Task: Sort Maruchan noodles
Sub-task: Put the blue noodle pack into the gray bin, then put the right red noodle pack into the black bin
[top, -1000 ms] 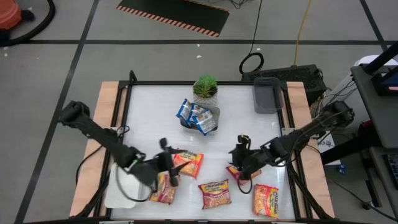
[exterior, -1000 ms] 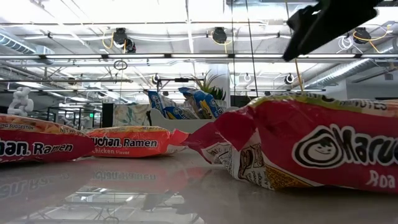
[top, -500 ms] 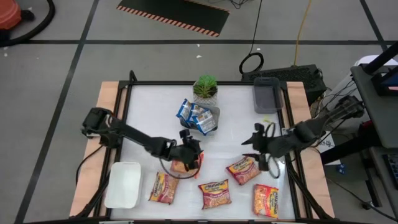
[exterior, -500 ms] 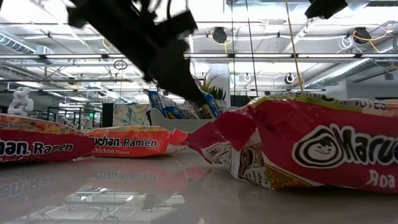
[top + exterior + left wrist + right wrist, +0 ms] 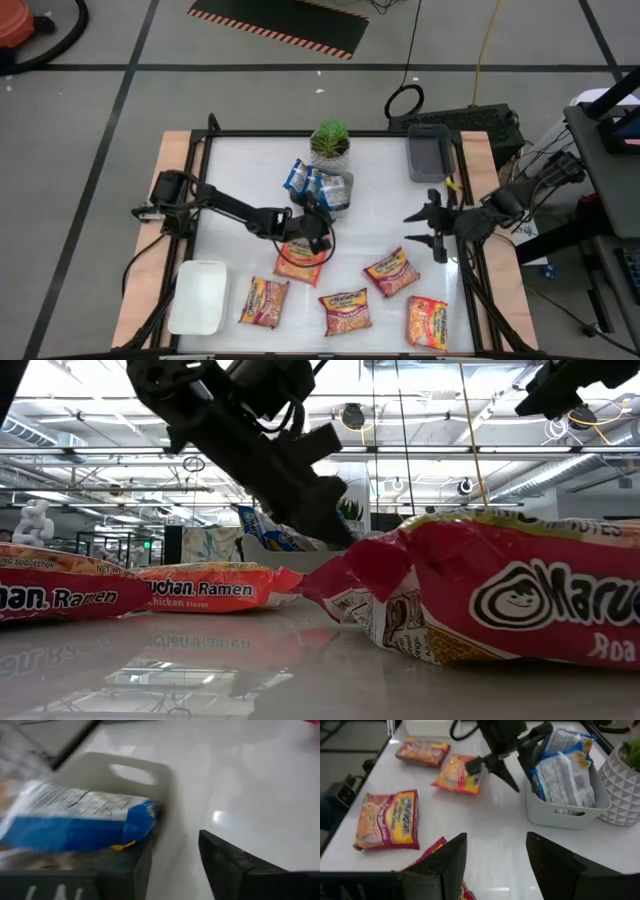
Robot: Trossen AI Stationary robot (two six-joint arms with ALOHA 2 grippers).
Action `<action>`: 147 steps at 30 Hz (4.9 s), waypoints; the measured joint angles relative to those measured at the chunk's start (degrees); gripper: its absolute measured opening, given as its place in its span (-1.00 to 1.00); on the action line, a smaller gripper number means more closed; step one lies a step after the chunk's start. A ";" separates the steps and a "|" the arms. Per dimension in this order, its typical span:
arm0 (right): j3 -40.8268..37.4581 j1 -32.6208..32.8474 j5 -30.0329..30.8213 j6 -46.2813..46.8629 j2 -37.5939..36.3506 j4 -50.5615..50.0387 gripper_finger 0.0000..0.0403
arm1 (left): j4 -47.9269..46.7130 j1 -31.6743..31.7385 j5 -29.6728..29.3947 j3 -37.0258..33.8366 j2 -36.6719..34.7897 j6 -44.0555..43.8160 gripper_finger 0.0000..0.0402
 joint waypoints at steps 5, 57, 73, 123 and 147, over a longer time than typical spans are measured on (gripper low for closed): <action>0.00 -0.01 0.09 0.03 -1.29 0.91 -0.01 | 0.23 0.80 -4.29 0.00 -0.42 -0.56 -0.38; -12.18 -2.65 -9.54 22.81 4.73 16.81 -0.01 | -25.23 -26.24 -6.16 0.02 -26.53 -21.16 -0.41; -12.17 -2.90 -18.18 43.04 15.27 12.45 -0.01 | -23.44 -26.23 -6.39 0.02 -26.39 -26.22 -0.41; -12.15 -10.15 -24.50 31.73 25.43 11.40 -0.96 | -22.14 -26.07 -6.47 0.02 -26.35 -25.70 -0.41; -12.17 -15.67 -14.88 7.26 4.77 22.03 -1.00 | -1.68 -21.15 -8.95 0.00 -22.90 -13.21 -0.41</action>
